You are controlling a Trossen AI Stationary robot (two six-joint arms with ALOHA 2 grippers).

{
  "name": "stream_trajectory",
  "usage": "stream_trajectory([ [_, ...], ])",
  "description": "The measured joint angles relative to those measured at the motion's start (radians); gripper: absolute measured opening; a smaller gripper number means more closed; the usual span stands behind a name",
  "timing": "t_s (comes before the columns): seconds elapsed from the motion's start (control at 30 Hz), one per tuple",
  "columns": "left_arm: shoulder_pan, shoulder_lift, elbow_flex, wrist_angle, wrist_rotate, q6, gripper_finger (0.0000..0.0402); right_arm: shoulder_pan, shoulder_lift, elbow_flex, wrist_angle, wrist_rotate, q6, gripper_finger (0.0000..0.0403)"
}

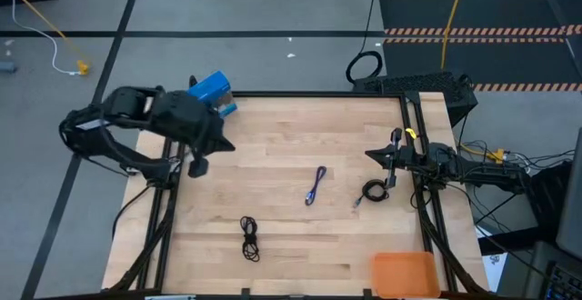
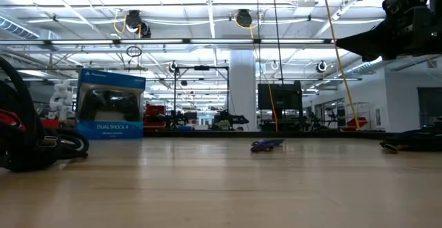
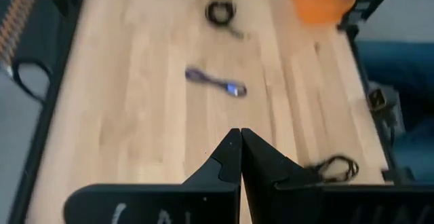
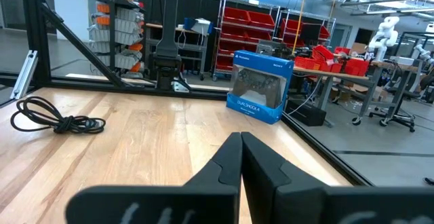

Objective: Pick and place USB-C Cables
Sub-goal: Put the bottom black charger cable into the orange bin

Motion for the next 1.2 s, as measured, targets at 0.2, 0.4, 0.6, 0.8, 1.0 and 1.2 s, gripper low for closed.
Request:
stream_trajectory([
  [0.2, -0.002, 0.07, 0.0, -0.122, 0.0, -0.093, 0.0003, 0.0, 0.0, 0.0, 0.0, 0.0, 0.0, 0.0],
  [0.4, -0.034, 0.14, 0.0, -0.191, -0.001, -0.153, 0.0003, 0.0, 0.0, 0.0, 0.0, 0.0, 0.0, 0.0],
  [0.6, -0.072, 0.204, 0.0, -0.239, -0.036, -0.173, 0.0003, 0.0, 0.0, 0.0, 0.0, 0.0, 0.036, 0.0],
  [0.8, -0.095, 0.241, 0.0, -0.285, -0.044, -0.174, 0.0003, 0.0, 0.0, 0.0, 0.0, 0.0, 0.118, 0.0],
  [1.0, -0.109, 0.243, 0.0, -0.283, -0.044, -0.171, 0.0003, 0.0, 0.001, 0.009, -0.001, -0.001, 0.191, 0.0],
  [1.2, -0.108, 0.243, 0.0, -0.282, -0.046, -0.171, 0.0003, 0.0, 0.066, 0.16, -0.104, -0.027, 0.235, 0.0],
])
